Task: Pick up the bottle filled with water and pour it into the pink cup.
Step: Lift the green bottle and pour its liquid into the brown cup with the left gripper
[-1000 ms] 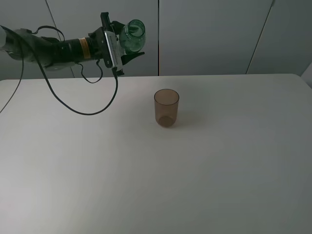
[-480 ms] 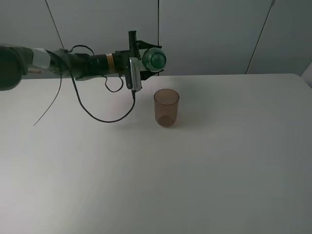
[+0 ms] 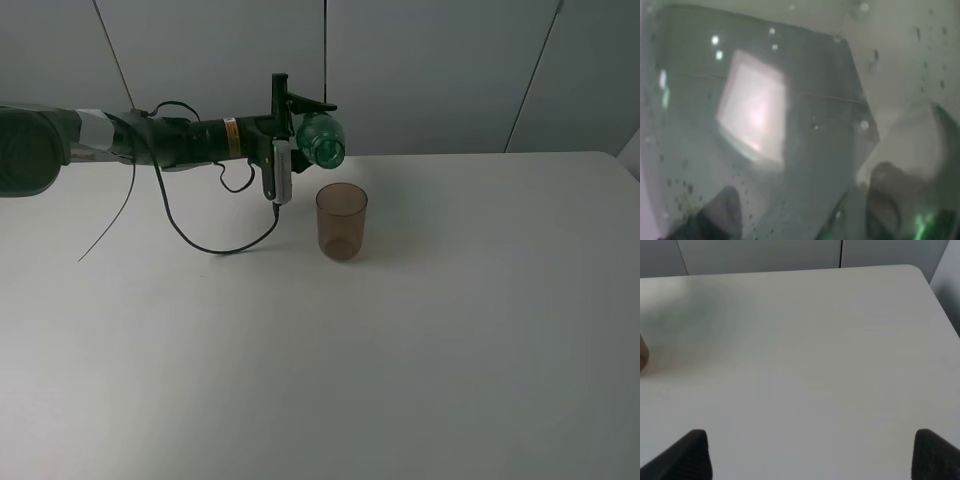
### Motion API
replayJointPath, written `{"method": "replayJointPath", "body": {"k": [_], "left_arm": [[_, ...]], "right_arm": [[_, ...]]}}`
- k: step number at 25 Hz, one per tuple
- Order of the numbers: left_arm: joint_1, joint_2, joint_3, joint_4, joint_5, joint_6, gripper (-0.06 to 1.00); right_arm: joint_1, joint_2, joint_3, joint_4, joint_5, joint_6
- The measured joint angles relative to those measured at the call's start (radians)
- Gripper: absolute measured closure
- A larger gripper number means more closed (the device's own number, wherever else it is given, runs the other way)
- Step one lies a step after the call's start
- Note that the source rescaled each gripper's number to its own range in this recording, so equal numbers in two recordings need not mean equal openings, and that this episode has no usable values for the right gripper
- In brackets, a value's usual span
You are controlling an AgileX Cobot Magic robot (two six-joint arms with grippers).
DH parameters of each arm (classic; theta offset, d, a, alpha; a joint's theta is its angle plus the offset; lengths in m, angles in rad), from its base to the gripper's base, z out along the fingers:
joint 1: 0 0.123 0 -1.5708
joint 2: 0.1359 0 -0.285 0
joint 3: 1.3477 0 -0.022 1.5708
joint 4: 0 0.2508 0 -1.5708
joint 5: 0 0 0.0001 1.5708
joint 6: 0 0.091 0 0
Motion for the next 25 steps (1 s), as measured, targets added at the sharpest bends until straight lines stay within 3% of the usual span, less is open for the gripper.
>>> {"method": "replayJointPath", "body": {"k": [6, 25], "left_arm": [[-0.002, 0.0, -0.002, -0.009, 0.013, 0.115, 0.91], [-0.026, 0.0, -0.021, -0.046, 0.021, 0.28, 0.91]], "right_arm": [[0.0, 0.0, 0.0, 0.0, 0.0, 0.0], [0.0, 0.0, 0.0, 0.0, 0.0, 0.0]]}}
